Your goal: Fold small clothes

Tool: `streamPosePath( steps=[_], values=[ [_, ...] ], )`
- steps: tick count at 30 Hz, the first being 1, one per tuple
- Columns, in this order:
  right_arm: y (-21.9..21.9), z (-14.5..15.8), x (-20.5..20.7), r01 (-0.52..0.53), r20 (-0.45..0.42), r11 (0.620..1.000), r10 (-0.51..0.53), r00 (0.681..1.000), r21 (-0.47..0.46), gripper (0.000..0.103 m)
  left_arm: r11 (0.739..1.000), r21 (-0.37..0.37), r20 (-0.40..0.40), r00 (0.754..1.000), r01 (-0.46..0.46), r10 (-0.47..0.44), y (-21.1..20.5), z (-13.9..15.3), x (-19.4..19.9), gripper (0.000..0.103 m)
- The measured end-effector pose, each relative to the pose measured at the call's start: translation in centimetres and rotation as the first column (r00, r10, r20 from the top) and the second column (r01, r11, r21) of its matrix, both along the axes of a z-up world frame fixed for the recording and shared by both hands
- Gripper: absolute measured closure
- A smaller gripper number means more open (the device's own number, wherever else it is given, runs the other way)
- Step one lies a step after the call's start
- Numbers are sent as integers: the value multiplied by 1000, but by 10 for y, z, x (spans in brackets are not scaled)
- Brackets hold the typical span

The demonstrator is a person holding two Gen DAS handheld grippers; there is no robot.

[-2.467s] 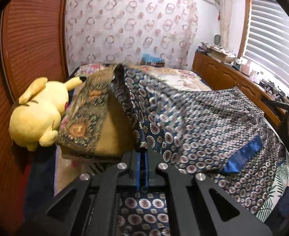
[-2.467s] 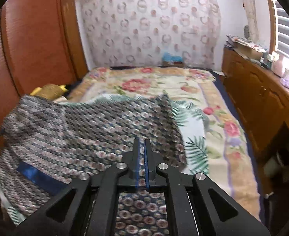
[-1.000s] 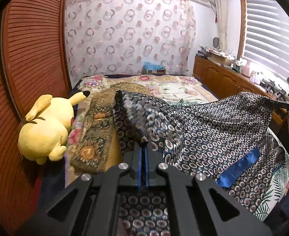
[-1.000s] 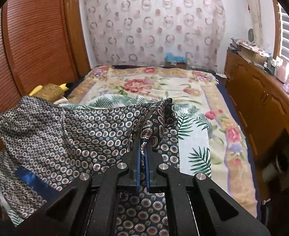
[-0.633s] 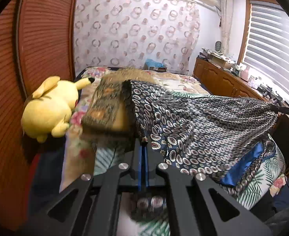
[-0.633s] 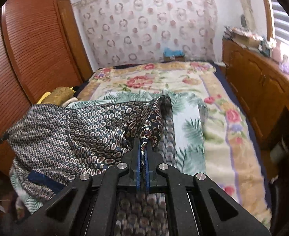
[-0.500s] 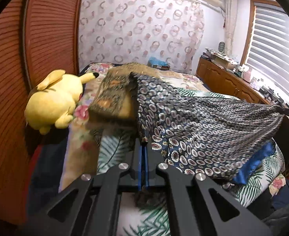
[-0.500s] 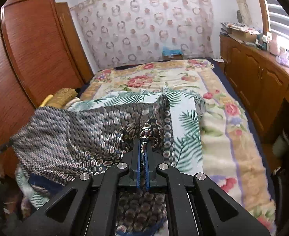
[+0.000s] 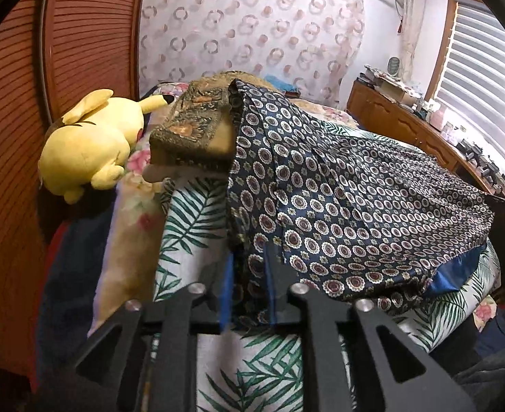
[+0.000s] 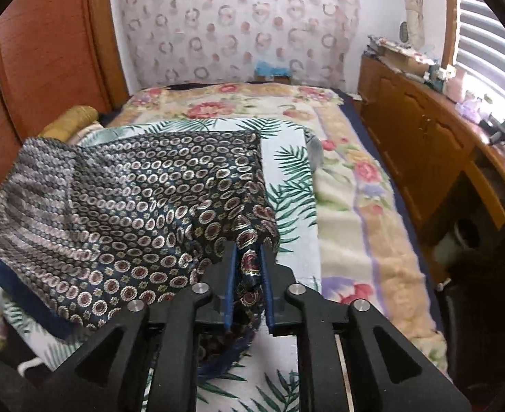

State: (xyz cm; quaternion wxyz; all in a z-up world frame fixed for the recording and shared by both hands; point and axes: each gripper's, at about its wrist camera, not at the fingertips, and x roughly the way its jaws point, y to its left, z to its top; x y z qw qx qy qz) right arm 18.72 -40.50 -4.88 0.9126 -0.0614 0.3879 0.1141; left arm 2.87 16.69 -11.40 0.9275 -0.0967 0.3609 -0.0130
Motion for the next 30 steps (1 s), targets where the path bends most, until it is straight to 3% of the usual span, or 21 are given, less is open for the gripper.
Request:
streamPosePath(
  steps=[3, 7, 10, 20, 30],
  values=[
    [5, 6, -3, 11, 46, 1000, -10, 999, -14, 73, 1000, -3, -2, 1000, -3, 3, 0, 0, -3, 64],
    [19, 13, -7, -4, 103, 1000, 5, 995, -18, 63, 1000, -1, -12, 1000, 7, -7, -1, -1, -5, 58],
    [32, 13, -8, -19, 134, 1000, 22, 991, -25, 60, 1000, -1, -23, 1000, 22, -22, -5, -5, -4, 42],
    [89, -39, 0, -144, 13, 989, 144, 989, -28, 57, 1000, -5, -52, 998, 19, -20, -11, -17, 1, 42],
    [109, -71, -3, -192, -68, 981, 190, 979, -35, 57, 1000, -4, -64, 998, -2, 2, -11, -24, 1, 42]
  ],
)
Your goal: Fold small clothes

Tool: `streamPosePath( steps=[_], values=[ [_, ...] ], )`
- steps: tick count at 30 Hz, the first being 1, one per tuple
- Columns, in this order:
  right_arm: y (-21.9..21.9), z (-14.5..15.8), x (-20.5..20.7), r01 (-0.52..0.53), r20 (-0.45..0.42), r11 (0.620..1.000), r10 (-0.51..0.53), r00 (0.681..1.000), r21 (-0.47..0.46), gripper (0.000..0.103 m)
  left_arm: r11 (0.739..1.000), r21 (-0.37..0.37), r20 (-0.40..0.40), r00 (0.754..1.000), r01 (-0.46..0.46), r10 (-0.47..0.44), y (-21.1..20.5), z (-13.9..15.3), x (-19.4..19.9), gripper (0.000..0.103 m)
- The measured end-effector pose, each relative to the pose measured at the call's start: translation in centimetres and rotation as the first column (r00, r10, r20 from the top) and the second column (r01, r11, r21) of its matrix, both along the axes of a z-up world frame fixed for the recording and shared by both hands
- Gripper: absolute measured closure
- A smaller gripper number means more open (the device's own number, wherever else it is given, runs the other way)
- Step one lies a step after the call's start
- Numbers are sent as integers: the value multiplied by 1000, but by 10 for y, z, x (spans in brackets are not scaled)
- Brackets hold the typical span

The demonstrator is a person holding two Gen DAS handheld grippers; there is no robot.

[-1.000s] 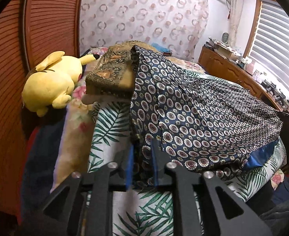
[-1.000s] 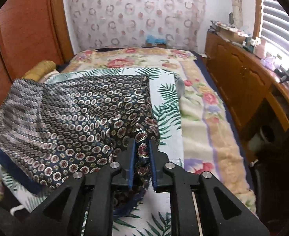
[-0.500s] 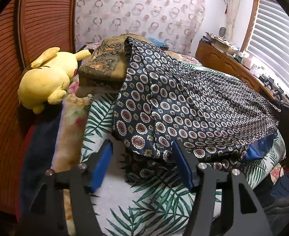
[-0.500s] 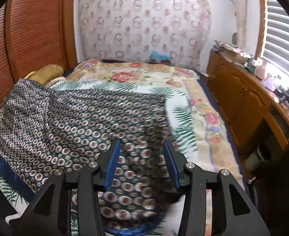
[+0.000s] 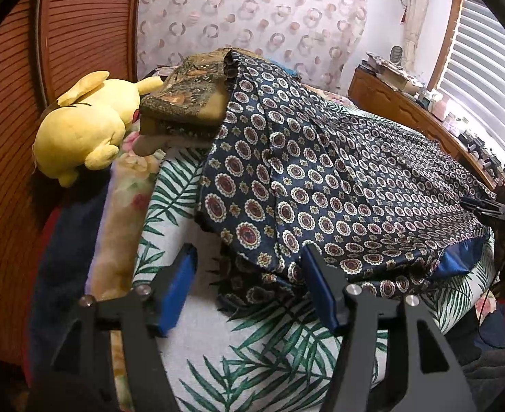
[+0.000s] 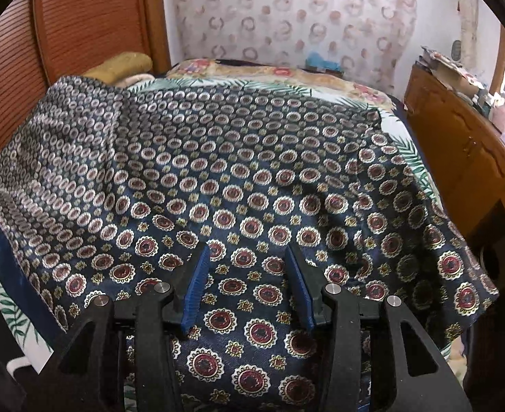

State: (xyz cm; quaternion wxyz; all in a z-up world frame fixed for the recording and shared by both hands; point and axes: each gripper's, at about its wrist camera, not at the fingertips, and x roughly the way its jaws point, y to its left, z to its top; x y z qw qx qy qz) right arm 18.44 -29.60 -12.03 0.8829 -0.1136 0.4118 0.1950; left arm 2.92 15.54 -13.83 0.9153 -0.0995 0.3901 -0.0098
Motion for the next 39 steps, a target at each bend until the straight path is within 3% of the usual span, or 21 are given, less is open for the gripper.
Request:
streamPosePath(
  steps=[14, 22, 29, 32, 39],
  values=[
    [-1, -1, 0, 6, 13, 1000, -6, 1000, 16, 54, 999, -34, -15, 1000, -5, 4, -3, -10, 2, 43],
    [-1, -1, 0, 6, 12, 1000, -6, 1000, 18, 54, 997, -72, -13, 1000, 0, -1, -5, -11, 6, 63],
    [-1, -1, 0, 7, 13, 1000, -7, 1000, 19, 54, 995, -94, 5, 1000, 15, -15, -9, -7, 8, 98],
    [-1, -1, 0, 7, 13, 1000, -7, 1000, 19, 54, 998, -32, 70, 996, 48, -46, -27, 13, 3, 99],
    [-1, -1, 0, 8, 13, 1000, -8, 1000, 19, 54, 993, 3, 187, 975, 118, -117, -57, 61, 13, 100]
  ],
)
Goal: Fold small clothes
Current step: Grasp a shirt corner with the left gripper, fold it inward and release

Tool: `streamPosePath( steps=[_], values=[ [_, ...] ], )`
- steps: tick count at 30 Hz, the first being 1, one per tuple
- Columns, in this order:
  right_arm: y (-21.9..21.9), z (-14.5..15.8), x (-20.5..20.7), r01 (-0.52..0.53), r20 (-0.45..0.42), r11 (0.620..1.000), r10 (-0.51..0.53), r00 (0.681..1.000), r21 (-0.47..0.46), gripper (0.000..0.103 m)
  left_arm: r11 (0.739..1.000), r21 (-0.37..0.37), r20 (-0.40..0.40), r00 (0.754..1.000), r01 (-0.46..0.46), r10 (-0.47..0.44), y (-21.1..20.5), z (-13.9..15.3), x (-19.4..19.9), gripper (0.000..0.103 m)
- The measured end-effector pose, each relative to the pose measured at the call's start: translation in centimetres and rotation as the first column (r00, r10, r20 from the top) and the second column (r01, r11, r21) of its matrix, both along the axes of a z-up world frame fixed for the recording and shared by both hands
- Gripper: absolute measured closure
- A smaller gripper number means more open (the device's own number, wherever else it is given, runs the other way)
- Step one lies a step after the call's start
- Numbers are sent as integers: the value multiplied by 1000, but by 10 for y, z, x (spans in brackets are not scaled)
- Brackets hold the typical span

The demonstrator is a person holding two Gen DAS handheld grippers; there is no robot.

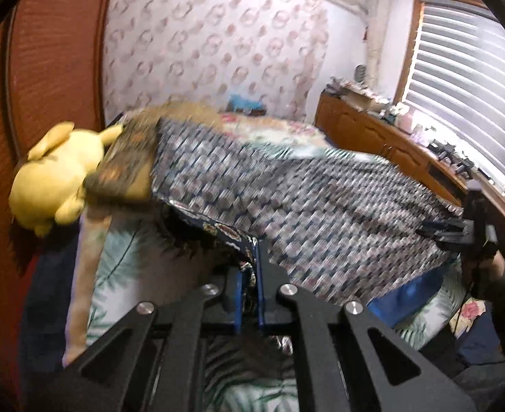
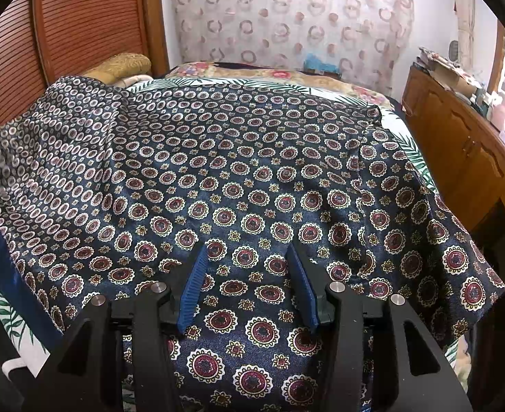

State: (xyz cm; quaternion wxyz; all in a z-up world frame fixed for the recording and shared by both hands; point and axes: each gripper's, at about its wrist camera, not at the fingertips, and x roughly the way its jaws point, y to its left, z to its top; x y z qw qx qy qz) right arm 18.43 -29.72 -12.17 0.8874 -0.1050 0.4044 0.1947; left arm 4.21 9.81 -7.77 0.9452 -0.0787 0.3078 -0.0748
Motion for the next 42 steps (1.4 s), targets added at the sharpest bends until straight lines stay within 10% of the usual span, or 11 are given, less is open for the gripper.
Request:
streamPosePath(
  steps=[15, 31, 42],
  values=[
    [-5, 4, -3, 2, 2, 1000, -2, 1000, 1, 54, 977, 16, 140, 967, 210, -210, -90, 66, 50, 101],
    [-71, 60, -40, 98, 114, 990, -110, 987, 102, 54, 911, 99, 110, 906, 399, -409, -212, 98, 99, 100],
    [-63, 54, -50, 87, 101, 990, -99, 990, 114, 54, 910, 72, 40, 910, 408, -412, -201, 70, 89, 58]
  ],
)
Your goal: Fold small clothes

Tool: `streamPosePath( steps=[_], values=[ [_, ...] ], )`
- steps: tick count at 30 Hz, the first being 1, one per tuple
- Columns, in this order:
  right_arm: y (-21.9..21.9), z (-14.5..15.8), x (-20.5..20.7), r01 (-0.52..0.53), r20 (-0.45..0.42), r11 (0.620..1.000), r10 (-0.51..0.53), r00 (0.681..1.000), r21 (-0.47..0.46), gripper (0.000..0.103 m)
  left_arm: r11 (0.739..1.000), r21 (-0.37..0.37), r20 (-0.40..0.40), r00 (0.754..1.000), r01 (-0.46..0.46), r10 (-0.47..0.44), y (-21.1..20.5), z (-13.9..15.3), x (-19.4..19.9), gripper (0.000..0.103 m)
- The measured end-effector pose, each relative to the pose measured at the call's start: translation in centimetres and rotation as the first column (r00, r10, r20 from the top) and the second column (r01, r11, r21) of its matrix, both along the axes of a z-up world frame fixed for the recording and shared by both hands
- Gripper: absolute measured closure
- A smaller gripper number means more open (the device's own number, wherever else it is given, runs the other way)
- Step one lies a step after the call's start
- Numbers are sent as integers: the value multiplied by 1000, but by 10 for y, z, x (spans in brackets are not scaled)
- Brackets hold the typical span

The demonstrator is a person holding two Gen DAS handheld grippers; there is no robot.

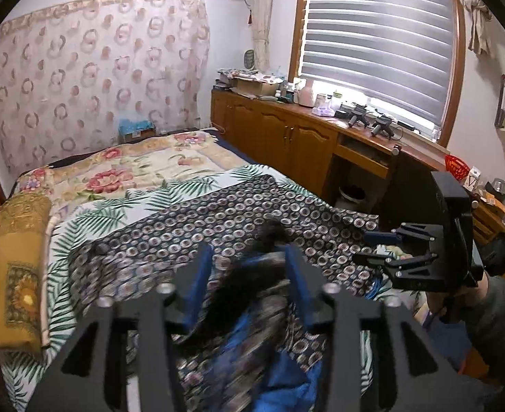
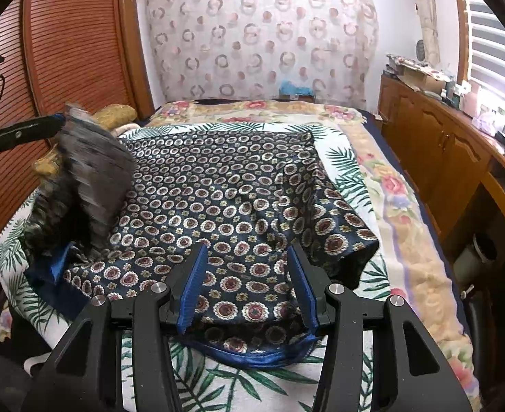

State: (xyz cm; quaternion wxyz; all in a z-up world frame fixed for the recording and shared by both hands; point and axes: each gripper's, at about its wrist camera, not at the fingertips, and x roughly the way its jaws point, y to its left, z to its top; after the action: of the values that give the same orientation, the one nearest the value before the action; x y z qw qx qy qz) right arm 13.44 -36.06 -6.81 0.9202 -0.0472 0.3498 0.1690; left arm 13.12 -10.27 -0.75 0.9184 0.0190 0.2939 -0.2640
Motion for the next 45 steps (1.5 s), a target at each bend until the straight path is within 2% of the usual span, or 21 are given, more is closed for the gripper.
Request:
streamPosePath(
  steps=[1, 2, 3, 4, 12, 17, 24, 26, 33, 34, 36, 37, 39, 42, 45],
  values=[
    [3, 1, 1, -5, 1, 1000, 5, 1000, 0, 54, 1000, -4, -3, 1000, 1, -1, 5, 0, -3, 56],
    [6, 2, 1, -11, 2, 1000, 11, 1000, 1, 54, 1000, -10, -5, 1000, -2, 2, 9, 0, -5, 52],
    [8, 2, 4, -15, 3, 1000, 15, 1000, 2, 54, 1000, -16, -7, 1000, -11, 10, 14, -1, -7, 43],
    [11, 4, 5, -22, 5, 1000, 22, 1000, 0, 54, 999, -24, -8, 1000, -24, 24, 21, -2, -9, 40],
    [47, 11, 20, -108, -3, 994, 108, 994, 1, 50, 989, -2, -20, 989, -149, 149, 65, -22, -21, 40],
    [78, 2, 32, -198, -37, 980, 197, 980, -20, 49, 977, 24, -12, 977, -214, 214, 86, -37, -26, 40],
    [119, -31, 52, -277, -133, 948, 258, 957, -154, 48, 970, 18, -50, 969, -243, 244, 99, -57, -28, 40],
    [124, -41, 58, -274, -154, 942, 247, 957, -194, 48, 969, 13, -60, 967, -247, 248, 101, -62, -28, 40],
    [124, -41, 76, -271, -173, 946, 241, 955, -178, 48, 966, -11, -92, 963, -257, 255, 105, -75, -28, 40],
    [124, -42, 79, -276, -178, 943, 244, 953, -184, 49, 966, -11, -93, 962, -257, 255, 105, -75, -27, 40],
    [127, -44, 81, -304, -194, 936, 269, 944, -181, 66, 966, -8, -95, 962, -258, 256, 104, -77, -28, 40],
    [129, -46, 80, -320, -198, 930, 284, 938, -181, 70, 966, -8, -95, 962, -257, 255, 103, -77, -28, 40],
    [132, -46, 75, -343, -191, 921, 309, 932, -186, 89, 967, -9, -98, 962, -255, 253, 103, -78, -28, 40],
    [127, -37, 65, -346, -151, 925, 323, 934, -158, 96, 967, -13, -99, 963, -253, 251, 102, -79, -28, 40],
    [115, -21, 56, -327, -99, 940, 317, 943, -103, 98, 968, -23, -97, 964, -251, 248, 100, -78, -28, 40]
  ],
)
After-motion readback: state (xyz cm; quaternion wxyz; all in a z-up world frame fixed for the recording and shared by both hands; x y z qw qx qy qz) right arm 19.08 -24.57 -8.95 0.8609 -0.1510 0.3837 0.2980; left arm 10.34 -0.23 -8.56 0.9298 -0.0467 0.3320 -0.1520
